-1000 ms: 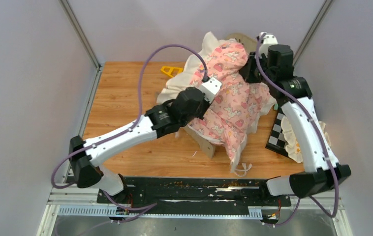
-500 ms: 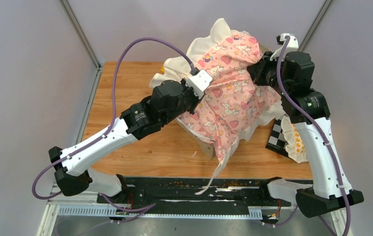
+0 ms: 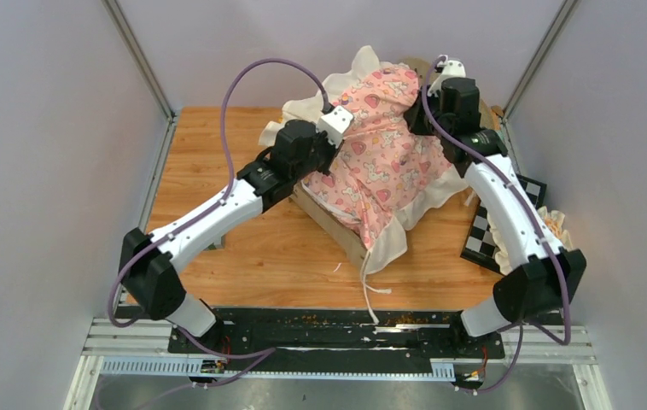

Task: Set up the pet bed
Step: Adjust the mattress on the bed frame.

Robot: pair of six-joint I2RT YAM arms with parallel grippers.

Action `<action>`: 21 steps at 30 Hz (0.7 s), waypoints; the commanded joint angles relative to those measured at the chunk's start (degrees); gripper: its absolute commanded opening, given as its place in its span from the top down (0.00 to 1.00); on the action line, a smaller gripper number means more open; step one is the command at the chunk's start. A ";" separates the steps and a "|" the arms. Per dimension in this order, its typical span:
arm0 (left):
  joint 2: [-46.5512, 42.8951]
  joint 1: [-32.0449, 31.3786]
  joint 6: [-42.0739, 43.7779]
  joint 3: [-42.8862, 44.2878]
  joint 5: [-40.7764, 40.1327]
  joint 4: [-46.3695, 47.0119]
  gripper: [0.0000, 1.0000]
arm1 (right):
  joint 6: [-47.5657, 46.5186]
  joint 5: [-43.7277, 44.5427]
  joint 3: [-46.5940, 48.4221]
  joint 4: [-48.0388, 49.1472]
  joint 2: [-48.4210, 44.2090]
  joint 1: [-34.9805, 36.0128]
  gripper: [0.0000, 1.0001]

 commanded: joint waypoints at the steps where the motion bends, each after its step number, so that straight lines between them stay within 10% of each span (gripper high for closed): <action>1: 6.08 4.52 1.56 1.36 -2.20 0.54 1.00 | -2.20 6.71 0.67 11.53 4.87 -3.46 1.00; 8: 14.20 6.20 1.45 2.99 -2.60 3.00 1.00 | -2.69 4.98 4.65 12.02 16.66 -4.06 0.99; 10: 15.10 6.32 1.41 2.96 -3.71 3.02 0.93 | -2.59 4.29 5.44 12.12 18.85 -3.99 0.81; 13: 14.81 6.70 0.96 4.18 -3.83 1.93 0.59 | -3.00 6.10 9.41 8.79 21.32 -4.05 0.42; 17: 11.07 6.81 0.28 9.17 0.50 -3.90 0.07 | -4.29 8.92 12.34 6.61 15.50 -4.01 0.30; 21: 3.15 6.81 -3.11 9.14 7.20 -4.21 0.00 | -4.76 10.58 12.16 4.48 6.32 -4.03 0.23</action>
